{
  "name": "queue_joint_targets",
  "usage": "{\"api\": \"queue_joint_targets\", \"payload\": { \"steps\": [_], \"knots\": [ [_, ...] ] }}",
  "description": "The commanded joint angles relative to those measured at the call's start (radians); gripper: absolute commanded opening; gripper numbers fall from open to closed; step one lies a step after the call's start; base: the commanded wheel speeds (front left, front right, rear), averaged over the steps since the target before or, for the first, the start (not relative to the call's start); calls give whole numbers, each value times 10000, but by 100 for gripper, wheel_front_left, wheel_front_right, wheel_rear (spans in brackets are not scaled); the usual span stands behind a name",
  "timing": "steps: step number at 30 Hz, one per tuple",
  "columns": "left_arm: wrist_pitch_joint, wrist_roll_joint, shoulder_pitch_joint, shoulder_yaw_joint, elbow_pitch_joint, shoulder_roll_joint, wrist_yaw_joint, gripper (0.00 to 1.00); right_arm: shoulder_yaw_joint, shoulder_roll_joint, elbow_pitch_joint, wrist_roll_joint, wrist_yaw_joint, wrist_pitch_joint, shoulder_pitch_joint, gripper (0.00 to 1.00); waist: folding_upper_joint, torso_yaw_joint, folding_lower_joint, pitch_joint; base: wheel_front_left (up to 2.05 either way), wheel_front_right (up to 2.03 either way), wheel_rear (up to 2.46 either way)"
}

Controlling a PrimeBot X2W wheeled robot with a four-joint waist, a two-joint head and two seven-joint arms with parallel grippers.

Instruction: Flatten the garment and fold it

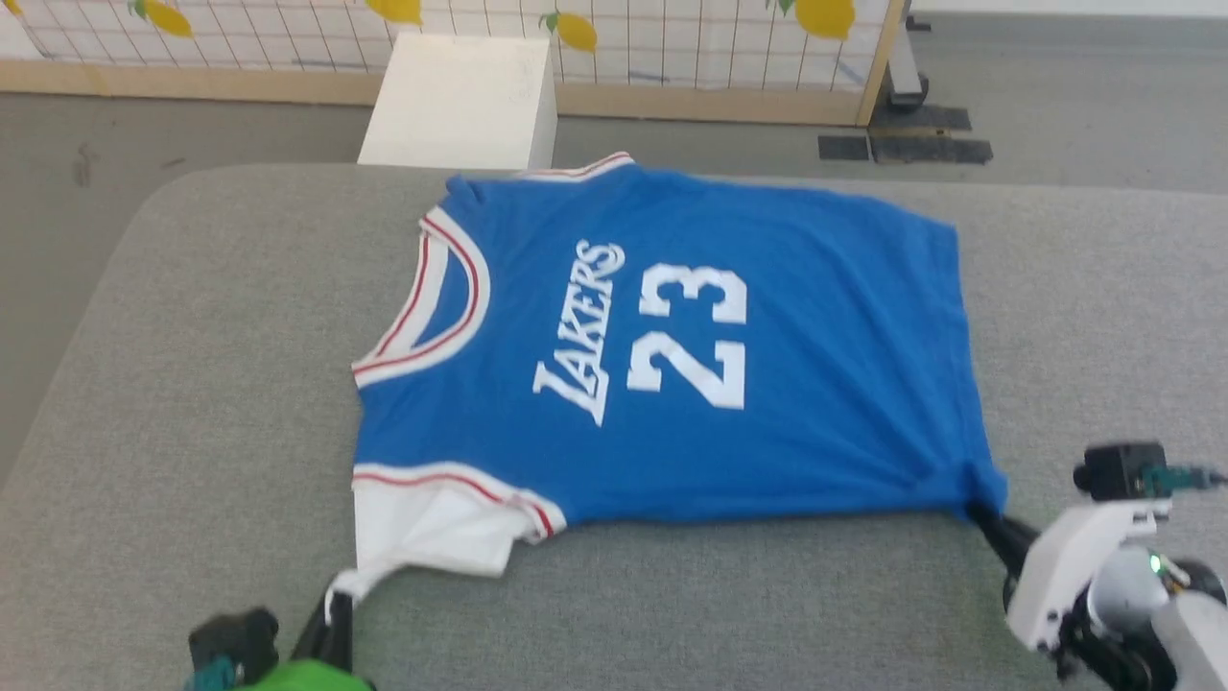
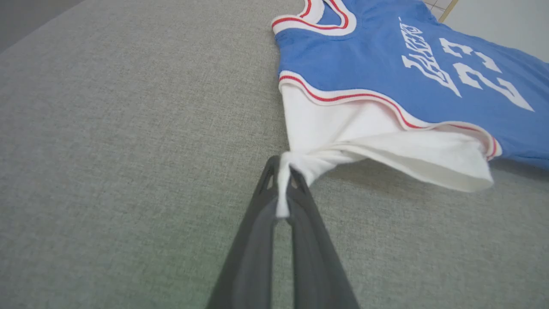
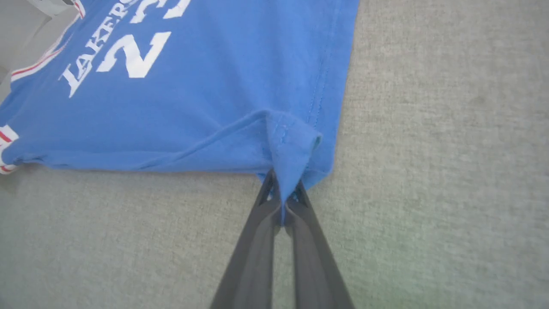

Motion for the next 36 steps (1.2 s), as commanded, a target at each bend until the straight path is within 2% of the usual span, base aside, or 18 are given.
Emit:
{"api": "queue_joint_targets", "payload": {
  "steps": [1, 9, 18, 29, 36],
  "knots": [
    [64, -89, 456, 70, -289, 18, 206, 0, -80, -95, -155, -19, -13, 127, 434, 0, 0, -14, 2, -80, 0, 0, 0],
    [302, -375, 2265, 264, -1968, 134, 948, 0, -409, -335, -1299, -182, -13, 1078, 2075, 0, 0, -241, 2, -63, 0, 0, 0],
    [358, -407, 2991, 491, -3439, 279, 1481, 0, -1015, -278, -2707, -539, -13, 1855, 2801, 0, 0, -398, 2, -34, 0, 0, 0],
    [912, 32, 1858, 376, -4590, 778, 1507, 0, -1594, -148, -4277, -1038, -13, 2932, 2262, 0, 0, -380, 2, 225, 0, 0, 0],
    [1606, 313, -46, 220, -4372, 1173, 1123, 0, -1751, -12, -4494, -1396, -13, 3946, 1028, 0, 0, -423, 2, 758, 0, 0, 0]
  ]
}}
